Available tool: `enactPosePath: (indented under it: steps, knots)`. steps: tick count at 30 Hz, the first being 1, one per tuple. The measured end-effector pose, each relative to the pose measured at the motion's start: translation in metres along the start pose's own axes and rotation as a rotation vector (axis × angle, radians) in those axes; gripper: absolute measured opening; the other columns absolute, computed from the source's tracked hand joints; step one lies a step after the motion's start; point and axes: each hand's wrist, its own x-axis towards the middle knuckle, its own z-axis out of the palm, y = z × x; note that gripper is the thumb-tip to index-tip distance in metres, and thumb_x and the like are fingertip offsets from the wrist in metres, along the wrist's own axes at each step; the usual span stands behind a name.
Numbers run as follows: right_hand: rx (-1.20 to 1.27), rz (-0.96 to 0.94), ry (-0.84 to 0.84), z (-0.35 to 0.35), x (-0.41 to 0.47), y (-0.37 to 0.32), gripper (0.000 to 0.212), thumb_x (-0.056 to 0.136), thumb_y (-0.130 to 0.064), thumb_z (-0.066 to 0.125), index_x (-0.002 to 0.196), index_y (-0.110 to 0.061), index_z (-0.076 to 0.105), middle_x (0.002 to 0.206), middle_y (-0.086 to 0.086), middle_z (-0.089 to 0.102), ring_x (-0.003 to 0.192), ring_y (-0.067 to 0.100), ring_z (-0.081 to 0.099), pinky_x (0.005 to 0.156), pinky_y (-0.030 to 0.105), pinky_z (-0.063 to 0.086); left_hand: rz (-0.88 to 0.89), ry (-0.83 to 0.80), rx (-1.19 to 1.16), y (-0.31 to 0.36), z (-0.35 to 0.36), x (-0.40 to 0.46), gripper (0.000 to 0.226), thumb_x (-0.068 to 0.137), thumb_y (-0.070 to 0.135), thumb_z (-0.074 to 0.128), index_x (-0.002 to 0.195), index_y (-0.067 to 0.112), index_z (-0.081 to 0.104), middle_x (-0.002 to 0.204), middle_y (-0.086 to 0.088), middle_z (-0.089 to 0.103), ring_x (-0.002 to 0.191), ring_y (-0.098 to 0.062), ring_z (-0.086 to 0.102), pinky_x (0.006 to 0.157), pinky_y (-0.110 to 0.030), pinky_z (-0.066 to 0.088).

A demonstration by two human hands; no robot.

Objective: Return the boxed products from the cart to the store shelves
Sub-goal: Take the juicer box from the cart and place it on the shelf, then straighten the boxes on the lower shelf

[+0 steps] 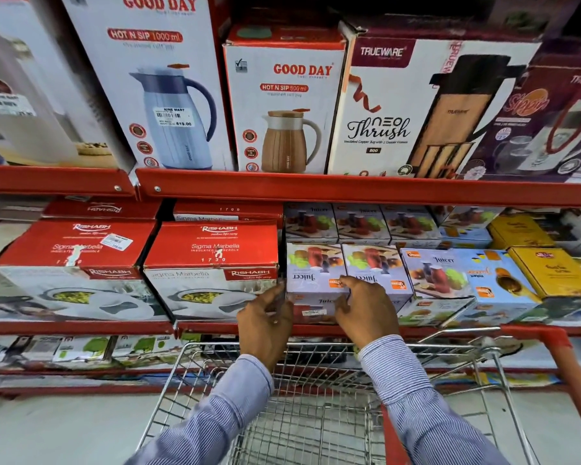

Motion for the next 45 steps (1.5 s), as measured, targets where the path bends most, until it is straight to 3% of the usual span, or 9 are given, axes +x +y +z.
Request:
enactPosePath:
  steps: [4,7,11,15,19,27,32,36,45]
  knots:
    - [0.098,-0.028,0.032,0.004,-0.004,-0.004,0.044,0.085,-0.023,0.058,0.130,-0.020,0.058,0.093,0.008,0.074,0.073,0.020,0.068,0.075,0.031,0.059,-0.051,0.106,-0.007,-0.015,-0.036,-0.005,0.020,0.085,0.020,0.069,0.103,0.020,0.076,0.095,0.003,0.077,0.068,0.016,0.064,0.062,0.003,0.046]
    - [0.263,-0.055,-0.024,0.014,-0.014,-0.021,0.047,0.088,-0.021,0.061,0.134,-0.019,0.054,0.099,0.009,0.075,0.057,0.011,0.064,0.061,0.020,0.052,-0.136,0.208,-0.018,-0.029,-0.075,-0.002,0.021,0.085,0.018,0.069,0.105,0.019,0.073,0.092,0.001,0.076,0.067,0.007,0.066,0.061,-0.001,0.049]
    - [0.491,-0.049,-0.140,0.035,-0.026,-0.050,0.055,0.088,-0.015,0.062,0.141,-0.014,0.044,0.136,0.006,0.059,0.121,0.018,0.060,0.096,0.028,0.051,-0.246,0.278,-0.063,-0.048,-0.124,0.008,0.035,0.083,0.017,0.070,0.117,0.016,0.064,0.100,-0.005,0.073,0.085,-0.018,0.068,0.087,-0.037,0.058]
    - [0.481,0.004,-0.139,0.047,-0.032,-0.069,0.059,0.088,-0.018,0.063,0.142,-0.012,0.042,0.142,0.005,0.054,0.127,0.021,0.054,0.102,0.031,0.045,-0.237,0.209,-0.021,-0.056,-0.151,0.019,0.050,0.082,0.017,0.072,0.128,0.009,0.054,0.114,-0.010,0.071,0.103,-0.025,0.068,0.088,-0.036,0.054]
    - [0.477,0.048,-0.107,0.047,-0.028,-0.084,0.060,0.089,-0.018,0.063,0.144,-0.012,0.039,0.145,0.006,0.050,0.133,0.024,0.048,0.104,0.029,0.039,-0.150,0.137,0.041,-0.059,-0.161,0.027,0.056,0.081,0.020,0.074,0.131,0.014,0.052,0.117,-0.009,0.070,0.101,-0.027,0.069,0.090,-0.042,0.056]
    - [0.499,0.074,-0.186,0.054,-0.024,-0.081,0.055,0.090,-0.008,0.058,0.143,-0.011,0.042,0.148,0.006,0.046,0.137,0.022,0.044,0.102,0.026,0.037,-0.117,0.050,0.130,-0.066,-0.164,0.030,0.058,0.080,0.025,0.074,0.132,0.020,0.050,0.109,-0.004,0.074,0.079,-0.017,0.066,0.081,-0.031,0.054]
    - [0.557,0.125,-0.128,0.052,-0.031,-0.092,0.055,0.088,0.002,0.053,0.141,-0.012,0.045,0.144,0.006,0.052,0.134,0.020,0.048,0.105,0.029,0.040,-0.069,-0.011,0.136,-0.066,-0.176,0.042,0.065,0.078,0.027,0.076,0.136,0.016,0.049,0.120,-0.005,0.070,0.099,-0.024,0.070,0.084,-0.030,0.051]
    - [0.566,0.140,-0.118,0.055,-0.035,-0.088,0.057,0.086,0.005,0.052,0.140,-0.014,0.047,0.140,0.005,0.056,0.132,0.018,0.050,0.098,0.023,0.041,-0.062,-0.036,0.133,-0.066,-0.177,0.040,0.063,0.078,0.025,0.076,0.134,0.015,0.050,0.116,-0.004,0.072,0.098,-0.024,0.070,0.082,-0.029,0.051]
    - [0.568,0.149,-0.095,0.055,-0.038,-0.089,0.055,0.086,0.004,0.052,0.138,-0.013,0.048,0.138,0.007,0.058,0.128,0.018,0.053,0.105,0.032,0.045,-0.022,-0.039,0.162,-0.059,-0.183,0.037,0.051,0.078,0.021,0.076,0.124,0.015,0.057,0.088,0.011,0.065,0.065,-0.001,0.057,0.075,-0.022,0.049]
